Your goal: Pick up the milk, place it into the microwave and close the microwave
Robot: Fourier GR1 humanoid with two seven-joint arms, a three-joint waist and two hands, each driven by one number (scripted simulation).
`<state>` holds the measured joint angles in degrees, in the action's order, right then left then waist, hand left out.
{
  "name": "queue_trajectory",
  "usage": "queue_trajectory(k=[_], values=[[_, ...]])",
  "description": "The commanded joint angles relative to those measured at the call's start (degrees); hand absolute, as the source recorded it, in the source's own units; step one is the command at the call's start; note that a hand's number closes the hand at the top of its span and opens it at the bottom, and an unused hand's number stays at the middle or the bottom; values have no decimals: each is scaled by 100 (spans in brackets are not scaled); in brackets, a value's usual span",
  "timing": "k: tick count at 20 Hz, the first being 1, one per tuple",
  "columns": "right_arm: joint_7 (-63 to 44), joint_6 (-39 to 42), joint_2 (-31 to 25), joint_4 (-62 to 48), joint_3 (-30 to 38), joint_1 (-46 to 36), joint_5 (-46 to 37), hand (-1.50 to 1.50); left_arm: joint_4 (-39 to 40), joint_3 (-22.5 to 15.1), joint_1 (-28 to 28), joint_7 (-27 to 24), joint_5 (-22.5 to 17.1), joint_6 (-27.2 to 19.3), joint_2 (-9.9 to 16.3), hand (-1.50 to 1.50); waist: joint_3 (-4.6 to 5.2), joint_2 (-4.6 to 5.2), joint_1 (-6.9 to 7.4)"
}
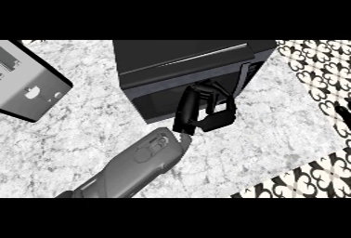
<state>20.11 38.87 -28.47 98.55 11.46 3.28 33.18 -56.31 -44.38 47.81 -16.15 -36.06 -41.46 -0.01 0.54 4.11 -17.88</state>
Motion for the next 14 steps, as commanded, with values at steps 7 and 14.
queue_trajectory(k=[7, 14], values=[[-226, 51, -280, 137, 89, -249, 419, -150, 513, 346, 387, -611, -583, 105, 1, 150, -10, 108, -145], [-377, 78, -451, 189, 146, -276, 689, -150, 680, 407, 470, -955, -841, 217, 1, 150, -15, 122, -195]])
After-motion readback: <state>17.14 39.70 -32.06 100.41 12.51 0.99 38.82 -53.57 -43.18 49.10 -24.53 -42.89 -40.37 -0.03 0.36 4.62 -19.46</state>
